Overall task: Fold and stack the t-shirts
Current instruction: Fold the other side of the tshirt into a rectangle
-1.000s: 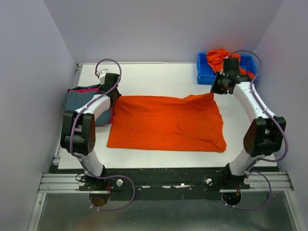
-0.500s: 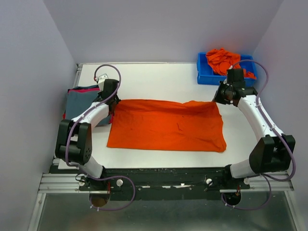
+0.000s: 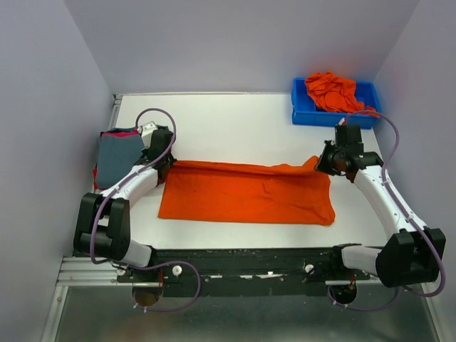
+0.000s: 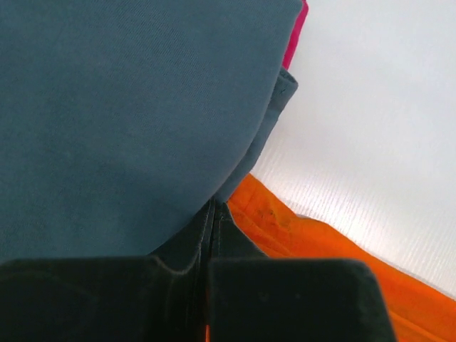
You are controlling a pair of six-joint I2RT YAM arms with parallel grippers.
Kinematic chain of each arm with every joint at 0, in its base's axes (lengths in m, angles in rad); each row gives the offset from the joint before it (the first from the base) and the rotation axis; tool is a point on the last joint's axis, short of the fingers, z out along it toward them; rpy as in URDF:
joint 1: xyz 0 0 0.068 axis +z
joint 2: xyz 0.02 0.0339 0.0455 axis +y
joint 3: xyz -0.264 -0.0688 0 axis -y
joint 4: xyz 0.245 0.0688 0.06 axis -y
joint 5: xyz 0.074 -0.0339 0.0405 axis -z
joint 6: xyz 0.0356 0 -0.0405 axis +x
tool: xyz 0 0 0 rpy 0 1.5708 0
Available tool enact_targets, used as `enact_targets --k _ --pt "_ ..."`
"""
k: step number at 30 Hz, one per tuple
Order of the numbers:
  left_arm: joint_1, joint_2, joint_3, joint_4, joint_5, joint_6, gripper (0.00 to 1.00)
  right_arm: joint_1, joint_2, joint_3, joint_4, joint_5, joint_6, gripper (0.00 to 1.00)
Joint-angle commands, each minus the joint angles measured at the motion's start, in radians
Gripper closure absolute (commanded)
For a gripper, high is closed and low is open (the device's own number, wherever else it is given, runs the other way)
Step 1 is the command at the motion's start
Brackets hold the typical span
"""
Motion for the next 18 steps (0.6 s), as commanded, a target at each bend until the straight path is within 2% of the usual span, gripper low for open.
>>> enact_targets --k 1,13,18 --pt "-0.001 -0.039 -0.049 -0.008 -0.011 -0.029 1.0 0.013 -0.065 -0.06 0.027 -0.024 0.018 0.99" --pt "-0.002 -0.05 -0.107 -0.043 -0.005 -0.066 1.0 0.019 -0.33 -0.352 0.072 -0.098 0.136 0.99" --pt "-0.002 -0.038 -0.107 -0.068 -0.014 -0.089 1.0 0.02 -0.364 -0.444 0.115 -0.154 0.179 0.98"
